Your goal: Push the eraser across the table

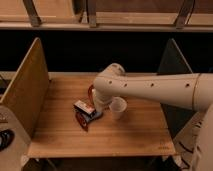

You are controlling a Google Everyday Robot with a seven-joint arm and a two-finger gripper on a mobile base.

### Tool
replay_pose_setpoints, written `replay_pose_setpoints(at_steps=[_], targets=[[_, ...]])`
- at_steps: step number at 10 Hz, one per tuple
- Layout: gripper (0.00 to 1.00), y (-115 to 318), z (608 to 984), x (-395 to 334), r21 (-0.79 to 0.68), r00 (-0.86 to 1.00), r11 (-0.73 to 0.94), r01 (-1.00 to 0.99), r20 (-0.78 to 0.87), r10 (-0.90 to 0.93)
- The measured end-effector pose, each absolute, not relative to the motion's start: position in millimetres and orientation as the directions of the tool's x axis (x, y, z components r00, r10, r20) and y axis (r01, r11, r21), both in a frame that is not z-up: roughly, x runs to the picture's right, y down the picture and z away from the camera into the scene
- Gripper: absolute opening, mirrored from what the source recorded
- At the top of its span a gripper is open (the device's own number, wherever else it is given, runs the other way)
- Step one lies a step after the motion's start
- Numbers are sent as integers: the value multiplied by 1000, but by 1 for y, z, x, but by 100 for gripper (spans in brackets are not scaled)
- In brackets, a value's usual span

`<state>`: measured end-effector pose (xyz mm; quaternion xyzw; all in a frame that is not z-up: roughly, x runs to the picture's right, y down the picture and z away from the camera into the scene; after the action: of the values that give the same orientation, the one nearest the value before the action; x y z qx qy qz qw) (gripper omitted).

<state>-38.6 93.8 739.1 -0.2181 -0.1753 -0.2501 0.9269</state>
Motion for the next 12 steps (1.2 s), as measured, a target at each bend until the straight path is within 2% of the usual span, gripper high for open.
replay_pose_setpoints(at_steps=[5, 12], targets=[[0, 143, 778, -55, -433, 797, 699, 569, 500, -339], [0, 162, 840, -76, -521, 777, 597, 610, 543, -319]])
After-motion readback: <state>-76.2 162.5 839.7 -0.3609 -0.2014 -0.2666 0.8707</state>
